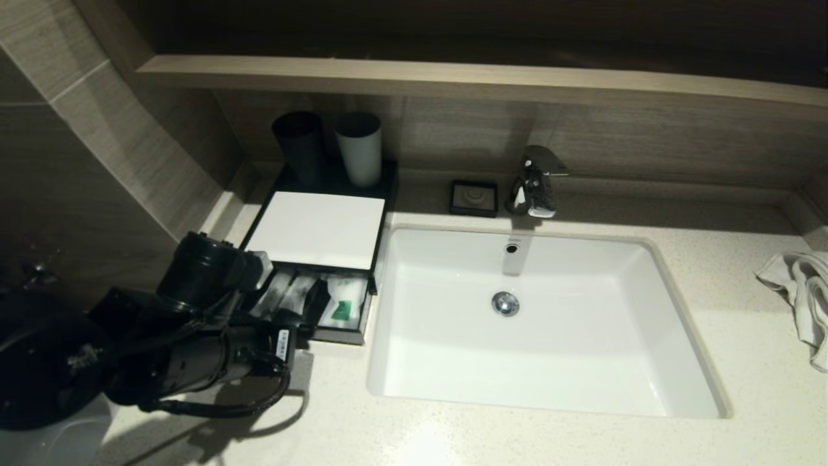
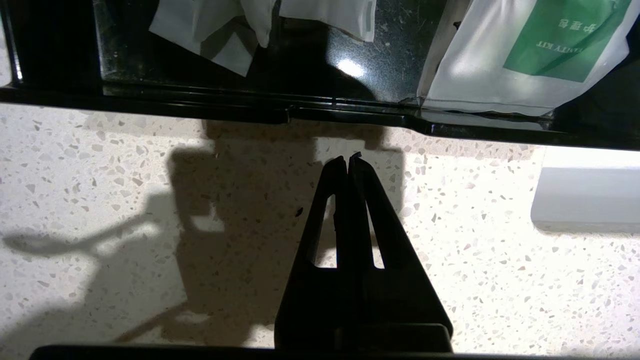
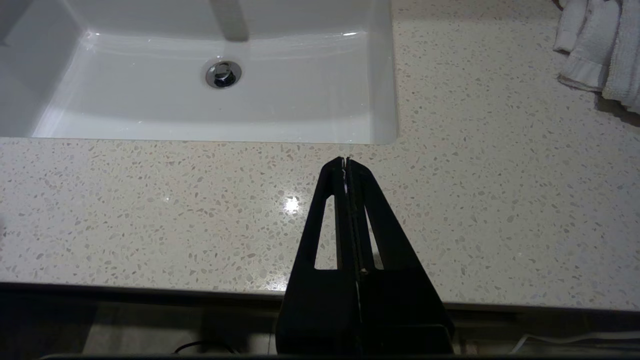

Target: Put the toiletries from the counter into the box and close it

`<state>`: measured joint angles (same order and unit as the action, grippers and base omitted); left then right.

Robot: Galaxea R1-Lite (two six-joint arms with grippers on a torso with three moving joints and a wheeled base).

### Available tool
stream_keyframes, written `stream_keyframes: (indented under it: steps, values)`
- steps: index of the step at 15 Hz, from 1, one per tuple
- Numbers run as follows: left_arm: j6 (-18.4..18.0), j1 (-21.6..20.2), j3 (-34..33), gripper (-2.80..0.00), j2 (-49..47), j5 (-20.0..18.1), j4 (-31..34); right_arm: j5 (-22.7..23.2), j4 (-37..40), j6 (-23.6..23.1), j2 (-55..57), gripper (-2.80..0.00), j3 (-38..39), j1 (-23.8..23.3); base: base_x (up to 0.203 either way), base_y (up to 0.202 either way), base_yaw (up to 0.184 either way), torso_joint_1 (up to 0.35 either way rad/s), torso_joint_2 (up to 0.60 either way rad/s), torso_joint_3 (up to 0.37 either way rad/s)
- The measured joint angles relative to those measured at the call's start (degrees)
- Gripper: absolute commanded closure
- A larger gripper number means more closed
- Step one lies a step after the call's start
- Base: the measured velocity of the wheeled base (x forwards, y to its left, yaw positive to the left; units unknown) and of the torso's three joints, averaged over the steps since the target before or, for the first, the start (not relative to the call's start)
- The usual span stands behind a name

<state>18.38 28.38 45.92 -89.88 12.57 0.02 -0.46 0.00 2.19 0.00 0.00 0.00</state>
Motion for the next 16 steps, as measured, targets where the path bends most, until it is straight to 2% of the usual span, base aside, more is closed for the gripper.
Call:
stream_keyframes:
  steps: [5,16]
  values:
    - [-0.19,-0.10,0.93,0.00,-2.20,-0.11,-2.66,-0.02,0.00,-0.02,0.00,0.00,0.00,0.00,0.000,0.000,0.000,0.000,0.00,0.000]
    - [-0.23,-0.30,6.67,0.00,-6.09,0.02,-3.18,0.00,0.00,0.00,0.00,0.00,0.00,0.00,0.000,0.000,0.000,0.000,0.00,0.000]
